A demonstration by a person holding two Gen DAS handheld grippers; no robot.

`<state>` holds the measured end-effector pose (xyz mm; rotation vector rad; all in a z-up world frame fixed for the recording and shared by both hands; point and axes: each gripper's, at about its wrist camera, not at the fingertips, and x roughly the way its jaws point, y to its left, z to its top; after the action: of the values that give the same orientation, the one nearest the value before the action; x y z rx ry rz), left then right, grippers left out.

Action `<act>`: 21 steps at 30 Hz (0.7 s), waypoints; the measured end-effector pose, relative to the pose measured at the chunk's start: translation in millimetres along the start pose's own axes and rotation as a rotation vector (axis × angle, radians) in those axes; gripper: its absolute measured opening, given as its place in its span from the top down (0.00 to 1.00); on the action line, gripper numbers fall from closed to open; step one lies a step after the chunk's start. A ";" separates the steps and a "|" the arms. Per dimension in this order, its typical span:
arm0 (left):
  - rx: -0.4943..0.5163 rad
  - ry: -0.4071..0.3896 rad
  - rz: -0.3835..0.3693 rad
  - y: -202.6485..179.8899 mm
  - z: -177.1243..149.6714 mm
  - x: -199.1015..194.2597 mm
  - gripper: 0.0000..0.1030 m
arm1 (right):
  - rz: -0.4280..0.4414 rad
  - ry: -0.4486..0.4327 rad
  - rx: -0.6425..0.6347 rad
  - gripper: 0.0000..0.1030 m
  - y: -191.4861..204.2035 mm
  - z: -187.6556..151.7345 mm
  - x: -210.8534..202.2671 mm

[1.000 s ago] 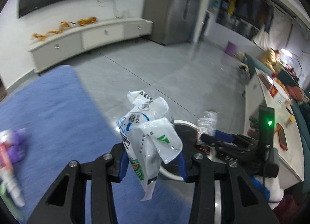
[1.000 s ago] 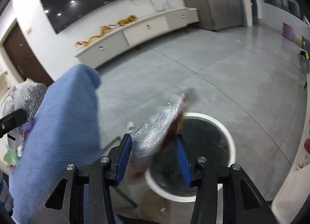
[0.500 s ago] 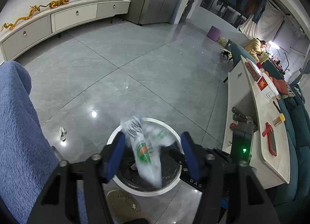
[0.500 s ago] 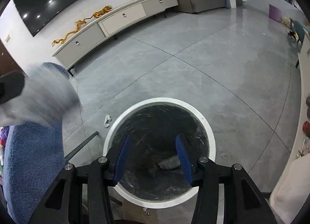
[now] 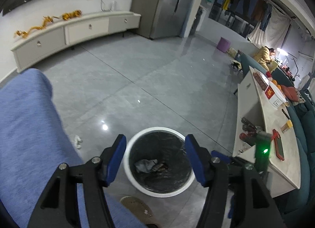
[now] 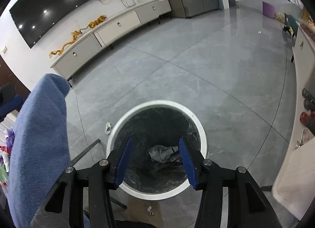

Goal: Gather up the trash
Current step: 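Open both tools to drop the wrapper and bag into the bin, then move both open tools back over the trash on the rug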

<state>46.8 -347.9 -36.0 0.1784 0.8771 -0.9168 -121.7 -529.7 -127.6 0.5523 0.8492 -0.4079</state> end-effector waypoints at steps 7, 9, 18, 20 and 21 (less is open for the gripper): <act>-0.062 -0.078 0.066 36.8 -27.6 -61.3 0.42 | 0.028 -0.081 -0.064 0.54 40.7 5.2 -41.7; -0.079 -0.102 0.088 50.6 -38.3 -81.3 0.42 | 0.039 -0.101 -0.098 0.54 58.1 4.8 -53.4; -0.181 -0.229 0.218 121.9 -91.8 -175.2 0.42 | 0.108 -0.181 -0.209 0.54 131.0 5.0 -98.2; -0.222 -0.250 0.237 141.7 -105.8 -191.7 0.42 | 0.131 -0.187 -0.236 0.54 149.7 3.5 -104.0; -0.243 -0.261 0.248 152.8 -113.9 -200.8 0.42 | 0.139 -0.186 -0.250 0.54 157.7 2.6 -105.2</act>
<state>35.3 -74.0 2.7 -0.0418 0.6976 -0.5807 -97.4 -394.7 3.2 0.3334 0.6658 -0.2173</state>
